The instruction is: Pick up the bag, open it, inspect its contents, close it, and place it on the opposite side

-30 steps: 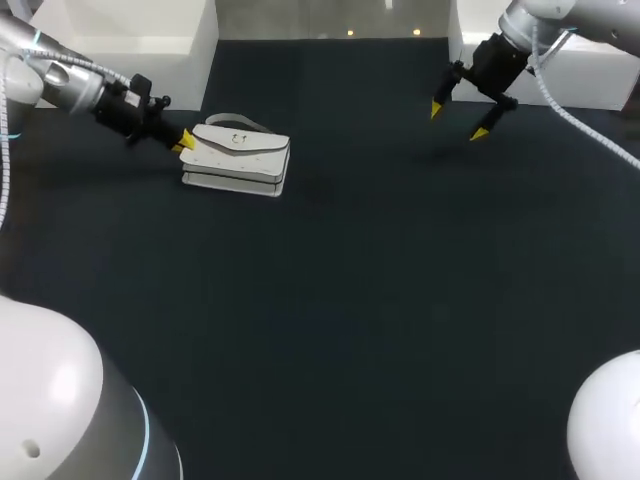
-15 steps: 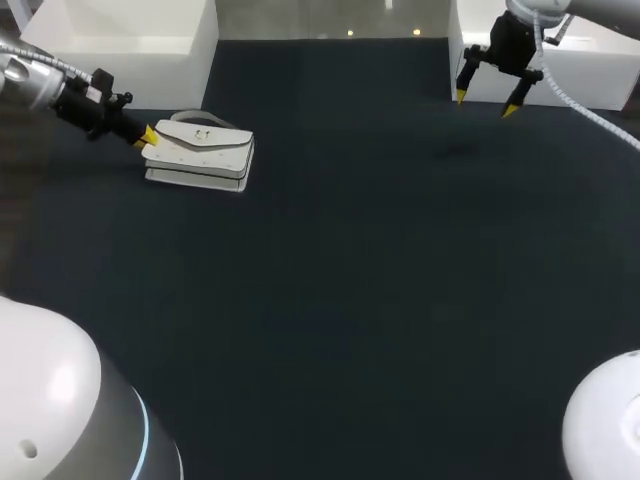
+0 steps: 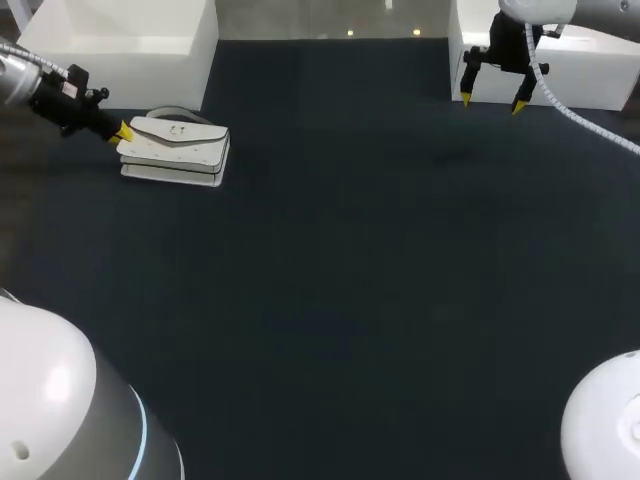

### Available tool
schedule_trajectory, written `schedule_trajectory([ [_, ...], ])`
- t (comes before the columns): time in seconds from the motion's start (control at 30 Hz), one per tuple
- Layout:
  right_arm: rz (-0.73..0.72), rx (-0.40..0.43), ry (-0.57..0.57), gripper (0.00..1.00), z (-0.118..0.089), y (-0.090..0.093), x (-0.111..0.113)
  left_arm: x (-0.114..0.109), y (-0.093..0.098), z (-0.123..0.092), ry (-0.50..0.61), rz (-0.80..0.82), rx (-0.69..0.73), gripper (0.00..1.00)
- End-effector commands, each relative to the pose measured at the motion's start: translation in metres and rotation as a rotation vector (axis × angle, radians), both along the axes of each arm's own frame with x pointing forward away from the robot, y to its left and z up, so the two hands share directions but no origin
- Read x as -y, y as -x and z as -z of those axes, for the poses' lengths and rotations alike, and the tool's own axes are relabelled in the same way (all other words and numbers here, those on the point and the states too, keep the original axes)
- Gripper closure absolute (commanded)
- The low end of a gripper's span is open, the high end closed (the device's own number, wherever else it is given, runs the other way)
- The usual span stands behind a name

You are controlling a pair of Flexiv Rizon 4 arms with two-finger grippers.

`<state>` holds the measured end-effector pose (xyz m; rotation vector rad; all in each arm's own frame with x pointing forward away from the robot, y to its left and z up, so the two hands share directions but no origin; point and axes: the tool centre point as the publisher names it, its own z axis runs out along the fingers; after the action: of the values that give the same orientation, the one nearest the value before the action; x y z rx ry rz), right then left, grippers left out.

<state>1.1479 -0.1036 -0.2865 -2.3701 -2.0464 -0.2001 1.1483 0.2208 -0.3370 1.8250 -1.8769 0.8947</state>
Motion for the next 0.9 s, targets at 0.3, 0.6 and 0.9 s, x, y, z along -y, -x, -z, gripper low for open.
schedule_trajectory([
  [0.3, -0.005, 0.066, 0.056, 0.00, -0.011, 0.015, -0.002, -0.047, -0.014, 0.001, 0.048, 0.031, -0.007, 1.00],
  [0.6, -0.005, 0.066, 0.056, 0.00, -0.011, 0.015, -0.002, -0.080, -0.024, 0.000, 0.028, 0.039, -0.015, 1.00],
  [0.9, -0.005, 0.066, 0.056, 0.00, -0.011, 0.015, -0.002, -0.109, -0.034, 0.003, 0.058, 0.081, -0.024, 1.00],
])
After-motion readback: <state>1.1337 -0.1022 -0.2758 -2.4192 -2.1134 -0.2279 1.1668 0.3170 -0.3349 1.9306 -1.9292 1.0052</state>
